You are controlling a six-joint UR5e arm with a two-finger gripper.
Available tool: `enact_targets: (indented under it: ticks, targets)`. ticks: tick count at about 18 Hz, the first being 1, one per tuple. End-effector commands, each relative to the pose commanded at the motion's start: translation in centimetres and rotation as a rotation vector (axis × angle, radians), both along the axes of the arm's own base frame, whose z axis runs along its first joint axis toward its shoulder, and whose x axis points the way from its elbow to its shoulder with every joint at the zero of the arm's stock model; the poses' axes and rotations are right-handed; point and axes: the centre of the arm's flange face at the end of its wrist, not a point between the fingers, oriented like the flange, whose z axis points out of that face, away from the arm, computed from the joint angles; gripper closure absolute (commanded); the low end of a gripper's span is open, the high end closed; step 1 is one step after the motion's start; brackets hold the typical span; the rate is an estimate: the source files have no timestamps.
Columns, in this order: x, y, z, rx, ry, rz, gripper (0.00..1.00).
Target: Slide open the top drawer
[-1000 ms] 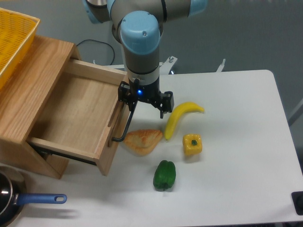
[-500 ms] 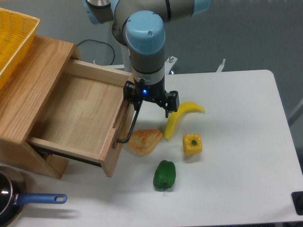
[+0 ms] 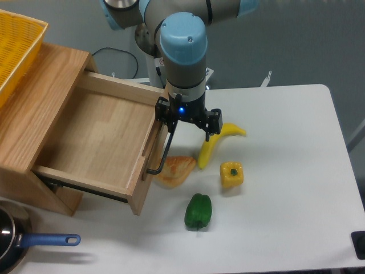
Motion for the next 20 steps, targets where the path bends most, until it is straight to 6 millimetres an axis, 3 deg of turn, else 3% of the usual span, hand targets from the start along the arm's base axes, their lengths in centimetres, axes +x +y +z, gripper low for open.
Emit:
enact_targets:
  ticks: [10, 14, 20]
  targets:
    - [0.3, -0.5, 1.2, 0.022, 0.002, 0.008, 0.0]
    - [0.3, -1.4, 2.5, 0.044, 0.013, 0.02, 0.0]
    - [-1.6, -3.6, 4.2, 0.065, 0.038, 0.008, 0.0]
